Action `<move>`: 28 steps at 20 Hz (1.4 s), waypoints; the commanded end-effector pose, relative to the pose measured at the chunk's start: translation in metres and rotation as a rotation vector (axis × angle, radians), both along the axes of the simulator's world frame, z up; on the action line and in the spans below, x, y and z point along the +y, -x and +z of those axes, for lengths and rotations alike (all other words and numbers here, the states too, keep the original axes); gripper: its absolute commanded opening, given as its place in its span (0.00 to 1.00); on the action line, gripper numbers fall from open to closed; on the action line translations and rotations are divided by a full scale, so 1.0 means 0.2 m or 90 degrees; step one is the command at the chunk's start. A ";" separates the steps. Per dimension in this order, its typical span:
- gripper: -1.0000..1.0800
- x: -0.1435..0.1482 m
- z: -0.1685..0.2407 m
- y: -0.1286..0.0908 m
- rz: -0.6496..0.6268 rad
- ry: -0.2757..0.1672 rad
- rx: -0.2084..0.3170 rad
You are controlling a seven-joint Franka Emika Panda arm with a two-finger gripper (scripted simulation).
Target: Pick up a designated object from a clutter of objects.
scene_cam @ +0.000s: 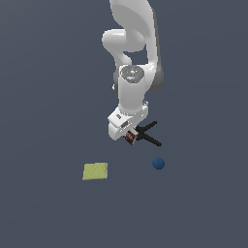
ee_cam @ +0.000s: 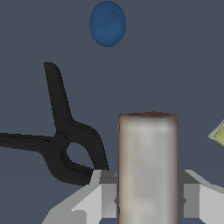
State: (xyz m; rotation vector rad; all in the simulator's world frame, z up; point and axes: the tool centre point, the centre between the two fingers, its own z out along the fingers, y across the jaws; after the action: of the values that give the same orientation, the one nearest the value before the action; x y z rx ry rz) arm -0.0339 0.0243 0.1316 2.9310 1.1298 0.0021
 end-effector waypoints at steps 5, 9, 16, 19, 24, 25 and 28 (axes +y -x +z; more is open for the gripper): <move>0.00 -0.10 0.32 0.02 0.000 -0.001 0.000; 0.00 -0.17 0.53 0.03 0.001 -0.002 0.000; 0.00 -0.28 0.87 0.04 0.001 -0.002 0.000; 0.00 -0.33 1.01 0.05 0.000 -0.002 0.000; 0.00 -0.39 1.20 0.05 0.000 -0.001 0.001; 0.00 -0.40 1.22 0.05 0.000 -0.001 0.001; 0.00 -0.42 1.30 0.04 0.000 0.000 0.001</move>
State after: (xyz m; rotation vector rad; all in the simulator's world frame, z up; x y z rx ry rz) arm -0.0424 -0.0579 0.3836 2.9318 1.1297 0.0027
